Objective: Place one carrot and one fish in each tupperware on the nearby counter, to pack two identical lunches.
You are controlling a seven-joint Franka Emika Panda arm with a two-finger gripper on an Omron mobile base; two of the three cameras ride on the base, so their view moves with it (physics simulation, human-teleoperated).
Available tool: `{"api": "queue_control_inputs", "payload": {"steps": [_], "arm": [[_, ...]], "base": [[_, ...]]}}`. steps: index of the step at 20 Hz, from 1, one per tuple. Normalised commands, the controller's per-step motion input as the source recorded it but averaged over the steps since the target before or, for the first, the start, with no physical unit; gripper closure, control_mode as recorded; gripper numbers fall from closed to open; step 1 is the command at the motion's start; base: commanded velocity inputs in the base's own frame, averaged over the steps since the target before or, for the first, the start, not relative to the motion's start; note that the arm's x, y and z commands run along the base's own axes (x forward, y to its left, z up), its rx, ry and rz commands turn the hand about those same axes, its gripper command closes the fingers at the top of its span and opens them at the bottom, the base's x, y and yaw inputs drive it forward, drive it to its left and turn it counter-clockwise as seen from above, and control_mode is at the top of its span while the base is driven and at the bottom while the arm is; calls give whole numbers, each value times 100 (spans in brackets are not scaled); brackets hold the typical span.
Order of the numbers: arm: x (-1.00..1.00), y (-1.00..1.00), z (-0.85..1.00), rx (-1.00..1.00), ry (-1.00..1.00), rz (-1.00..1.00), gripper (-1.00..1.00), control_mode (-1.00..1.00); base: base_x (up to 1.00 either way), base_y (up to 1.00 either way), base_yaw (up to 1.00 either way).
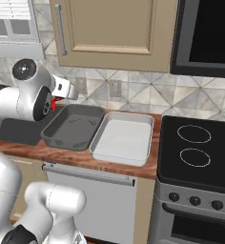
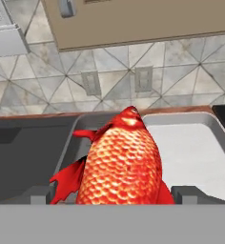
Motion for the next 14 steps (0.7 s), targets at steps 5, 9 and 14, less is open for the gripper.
{"api": "queue_control_inputs", "payload": {"steps": [5,9,14], "arm": [[0,0,0,0,0,0,100,100],[0,0,0,0,0,0,100,100],[-16,14,-56,-8,0,0,100,-100]], "base": [[71,11,-1],[35,19,-1],[-1,2,0]]}}
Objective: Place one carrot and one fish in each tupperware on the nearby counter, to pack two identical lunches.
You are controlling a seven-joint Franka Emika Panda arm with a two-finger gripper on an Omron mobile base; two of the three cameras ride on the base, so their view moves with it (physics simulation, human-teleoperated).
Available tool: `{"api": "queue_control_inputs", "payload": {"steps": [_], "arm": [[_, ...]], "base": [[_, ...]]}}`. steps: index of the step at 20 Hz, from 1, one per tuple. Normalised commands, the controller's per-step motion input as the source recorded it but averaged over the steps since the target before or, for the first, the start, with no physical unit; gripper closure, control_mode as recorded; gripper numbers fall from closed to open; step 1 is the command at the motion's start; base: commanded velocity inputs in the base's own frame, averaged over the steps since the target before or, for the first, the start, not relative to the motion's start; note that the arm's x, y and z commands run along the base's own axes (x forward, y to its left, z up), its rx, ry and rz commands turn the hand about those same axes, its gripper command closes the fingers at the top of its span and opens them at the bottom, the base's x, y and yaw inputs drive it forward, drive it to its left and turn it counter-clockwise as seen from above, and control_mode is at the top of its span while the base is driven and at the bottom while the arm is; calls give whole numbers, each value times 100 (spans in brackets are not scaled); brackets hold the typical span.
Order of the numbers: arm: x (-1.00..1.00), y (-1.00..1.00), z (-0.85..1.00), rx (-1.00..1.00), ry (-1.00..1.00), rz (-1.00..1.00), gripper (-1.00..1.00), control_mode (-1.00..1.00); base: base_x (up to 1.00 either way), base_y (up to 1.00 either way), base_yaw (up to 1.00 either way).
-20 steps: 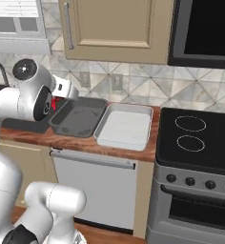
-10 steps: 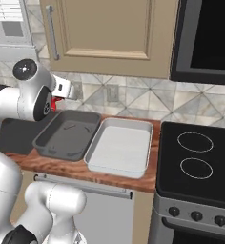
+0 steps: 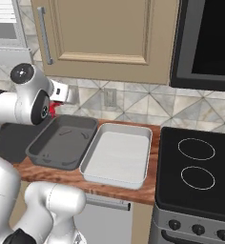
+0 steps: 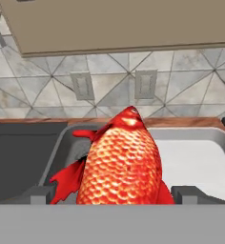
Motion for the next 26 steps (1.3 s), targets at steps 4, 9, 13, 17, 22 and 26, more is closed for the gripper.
{"api": "queue_control_inputs", "payload": {"steps": [4,9,13,17,22,26], "arm": [[-8,23,-73,-9,0,0,100,-100],[12,27,-64,-2,0,0,100,-100],[19,33,-47,0,5,0,100,-100],[20,41,-22,9,9,0,100,-100],[22,31,-18,7,15,0,100,-100],[17,21,-29,0,6,0,100,-100]], "base": [[0,0,0],[0,0,0],[0,0,0],[0,0,0],[0,0,0],[0,0,0]]}}
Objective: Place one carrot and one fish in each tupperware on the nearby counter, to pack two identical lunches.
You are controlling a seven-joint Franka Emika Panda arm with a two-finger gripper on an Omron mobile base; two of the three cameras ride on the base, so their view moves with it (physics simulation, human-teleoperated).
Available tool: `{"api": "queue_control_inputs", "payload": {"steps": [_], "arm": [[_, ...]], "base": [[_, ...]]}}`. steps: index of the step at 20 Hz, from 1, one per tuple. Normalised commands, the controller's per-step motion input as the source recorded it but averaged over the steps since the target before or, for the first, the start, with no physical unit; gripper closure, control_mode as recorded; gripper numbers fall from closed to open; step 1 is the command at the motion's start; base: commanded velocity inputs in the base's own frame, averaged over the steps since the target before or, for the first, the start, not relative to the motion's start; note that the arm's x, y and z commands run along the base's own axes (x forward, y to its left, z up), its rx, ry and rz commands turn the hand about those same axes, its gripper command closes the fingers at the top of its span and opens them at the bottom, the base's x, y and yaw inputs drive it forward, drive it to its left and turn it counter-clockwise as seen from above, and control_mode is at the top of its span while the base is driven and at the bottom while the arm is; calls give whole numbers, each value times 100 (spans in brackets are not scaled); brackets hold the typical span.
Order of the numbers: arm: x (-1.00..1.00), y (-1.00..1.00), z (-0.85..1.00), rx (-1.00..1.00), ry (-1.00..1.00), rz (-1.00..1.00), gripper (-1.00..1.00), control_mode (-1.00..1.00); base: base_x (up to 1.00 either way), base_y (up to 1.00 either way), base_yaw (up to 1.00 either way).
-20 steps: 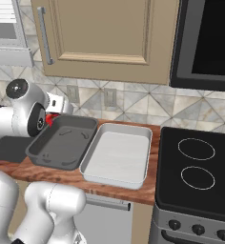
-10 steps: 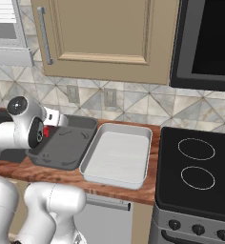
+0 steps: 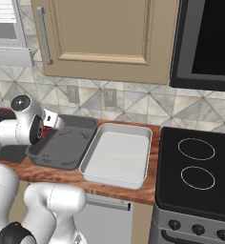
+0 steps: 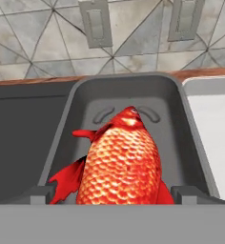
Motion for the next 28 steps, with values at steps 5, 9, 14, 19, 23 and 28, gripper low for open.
{"api": "queue_control_inputs", "payload": {"steps": [5,9,14,19,23,28], "arm": [[24,14,-33,0,9,0,100,-100],[31,7,-44,0,8,0,100,-100],[38,6,-44,0,10,0,100,-100],[36,13,-40,0,8,0,100,-100],[26,13,-34,0,8,0,100,-100],[24,4,-31,0,8,0,100,-100]], "base": [[0,0,0],[0,0,0],[0,0,0],[0,0,0],[0,0,0],[0,0,0]]}}
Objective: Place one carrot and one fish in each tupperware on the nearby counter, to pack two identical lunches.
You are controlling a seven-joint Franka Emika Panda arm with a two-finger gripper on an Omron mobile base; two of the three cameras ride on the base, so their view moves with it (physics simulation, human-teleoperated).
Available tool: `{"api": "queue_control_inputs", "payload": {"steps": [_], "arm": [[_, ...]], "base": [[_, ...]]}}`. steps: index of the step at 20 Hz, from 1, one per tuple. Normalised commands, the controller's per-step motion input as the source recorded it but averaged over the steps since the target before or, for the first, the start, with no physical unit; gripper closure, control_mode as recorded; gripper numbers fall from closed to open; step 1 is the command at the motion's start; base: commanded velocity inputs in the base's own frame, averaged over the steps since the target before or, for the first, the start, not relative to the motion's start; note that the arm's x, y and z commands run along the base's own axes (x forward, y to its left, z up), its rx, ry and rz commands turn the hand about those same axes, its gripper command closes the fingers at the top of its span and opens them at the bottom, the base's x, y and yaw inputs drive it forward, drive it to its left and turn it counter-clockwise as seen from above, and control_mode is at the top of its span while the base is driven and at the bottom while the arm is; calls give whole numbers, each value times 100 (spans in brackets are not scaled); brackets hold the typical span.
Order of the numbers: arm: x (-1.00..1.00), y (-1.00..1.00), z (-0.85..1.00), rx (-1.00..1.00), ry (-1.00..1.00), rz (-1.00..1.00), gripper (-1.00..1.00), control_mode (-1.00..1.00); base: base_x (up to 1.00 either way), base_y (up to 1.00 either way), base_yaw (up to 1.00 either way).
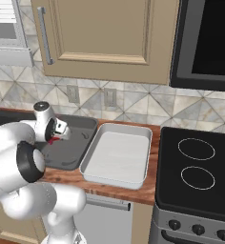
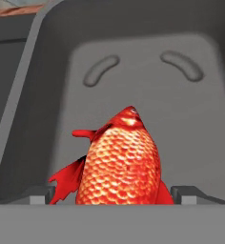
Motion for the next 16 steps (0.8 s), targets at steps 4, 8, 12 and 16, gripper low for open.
{"api": "queue_control_inputs", "payload": {"steps": [4,8,12,16], "arm": [[26,0,-31,0,8,0,100,-100],[32,8,-29,0,5,0,100,-100],[35,14,-24,0,1,0,-100,-100],[37,10,-14,0,0,0,-100,-100]], "base": [[0,0,0],[0,0,0],[0,0,0],[0,0,0]]}}
